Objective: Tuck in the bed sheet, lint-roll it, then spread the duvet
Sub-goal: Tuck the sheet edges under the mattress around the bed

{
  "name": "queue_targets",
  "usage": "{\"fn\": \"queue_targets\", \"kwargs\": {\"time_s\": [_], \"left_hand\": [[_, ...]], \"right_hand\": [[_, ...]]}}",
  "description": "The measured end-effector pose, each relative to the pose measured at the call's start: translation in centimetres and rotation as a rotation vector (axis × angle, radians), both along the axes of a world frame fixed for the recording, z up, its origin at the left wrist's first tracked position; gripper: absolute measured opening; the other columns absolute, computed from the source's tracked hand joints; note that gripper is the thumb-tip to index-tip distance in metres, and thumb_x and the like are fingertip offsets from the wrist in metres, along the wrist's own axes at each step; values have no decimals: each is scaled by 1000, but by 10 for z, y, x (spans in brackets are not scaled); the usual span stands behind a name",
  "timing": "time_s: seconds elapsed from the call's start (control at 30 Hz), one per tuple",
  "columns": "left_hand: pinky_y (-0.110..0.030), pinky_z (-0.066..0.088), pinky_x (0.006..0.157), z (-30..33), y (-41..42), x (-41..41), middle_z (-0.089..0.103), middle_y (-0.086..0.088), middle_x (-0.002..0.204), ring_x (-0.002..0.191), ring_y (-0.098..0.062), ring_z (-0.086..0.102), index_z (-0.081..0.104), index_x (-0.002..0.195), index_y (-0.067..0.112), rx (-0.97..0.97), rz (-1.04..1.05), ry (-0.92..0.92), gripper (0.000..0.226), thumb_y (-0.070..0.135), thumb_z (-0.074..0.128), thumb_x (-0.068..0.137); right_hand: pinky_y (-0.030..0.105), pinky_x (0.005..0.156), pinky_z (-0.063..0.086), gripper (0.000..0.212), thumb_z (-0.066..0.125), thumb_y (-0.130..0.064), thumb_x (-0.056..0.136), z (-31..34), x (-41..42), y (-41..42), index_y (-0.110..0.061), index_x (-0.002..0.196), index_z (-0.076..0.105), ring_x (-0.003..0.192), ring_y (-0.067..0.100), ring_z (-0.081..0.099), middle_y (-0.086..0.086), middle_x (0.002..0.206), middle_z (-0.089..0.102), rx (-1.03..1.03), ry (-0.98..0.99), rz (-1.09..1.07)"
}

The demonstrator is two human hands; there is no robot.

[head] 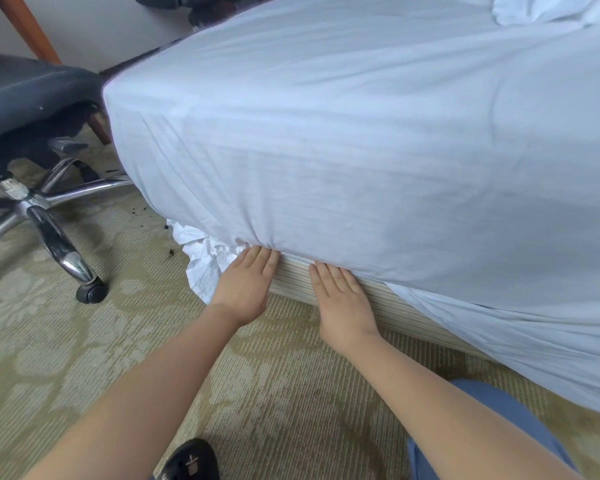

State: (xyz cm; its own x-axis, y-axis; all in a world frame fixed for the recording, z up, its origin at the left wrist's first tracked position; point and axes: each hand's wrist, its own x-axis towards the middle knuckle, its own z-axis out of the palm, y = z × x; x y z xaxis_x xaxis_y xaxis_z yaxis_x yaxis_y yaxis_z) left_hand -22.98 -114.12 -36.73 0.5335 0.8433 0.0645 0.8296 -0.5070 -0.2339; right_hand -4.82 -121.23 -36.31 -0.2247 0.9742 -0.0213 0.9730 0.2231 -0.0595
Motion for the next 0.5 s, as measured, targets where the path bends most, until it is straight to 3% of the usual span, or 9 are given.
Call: {"fn": "queue_targets", "kwargs": {"time_s": [0.1, 0.23, 0.43, 0.5], "left_hand": [[-44, 41, 102, -3, -5, -7, 56, -18, 133, 122, -34, 55, 55, 131, -1, 54, -100, 27, 78, 9, 79, 58], [-46, 45, 97, -5, -6, -10, 56, -16, 134, 120, -32, 57, 60, 125, -2, 100, -245, 70, 76, 4, 82, 52], [-42, 41, 102, -14, -3, -6, 57, -19, 131, 120, -32, 57, 50, 129, -6, 132, -171, 6, 64, 12, 50, 69], [-39, 40, 104, -16, -4, -1, 59, -17, 130, 119, -31, 58, 56, 127, -4, 136, -138, 4, 61, 15, 53, 69]], "right_hand": [[32, 112, -19, 77, 38, -16, 95, -2, 8, -4, -9, 150, -17, 147, 17, -11, 3, 160, -16, 22, -1, -15], [33, 113, -16, 79, 41, -18, 95, -3, 7, -3, -9, 150, -15, 148, 17, -8, 3, 160, -13, 24, 19, -17], [34, 114, -15, 80, 42, -16, 93, -5, 4, -1, -12, 151, -13, 148, 19, -5, 3, 161, -8, 18, 51, -39], [34, 116, -12, 81, 44, -18, 93, -4, -1, 2, -13, 152, -10, 148, 20, -3, 4, 161, -5, 21, 72, -54]]}}
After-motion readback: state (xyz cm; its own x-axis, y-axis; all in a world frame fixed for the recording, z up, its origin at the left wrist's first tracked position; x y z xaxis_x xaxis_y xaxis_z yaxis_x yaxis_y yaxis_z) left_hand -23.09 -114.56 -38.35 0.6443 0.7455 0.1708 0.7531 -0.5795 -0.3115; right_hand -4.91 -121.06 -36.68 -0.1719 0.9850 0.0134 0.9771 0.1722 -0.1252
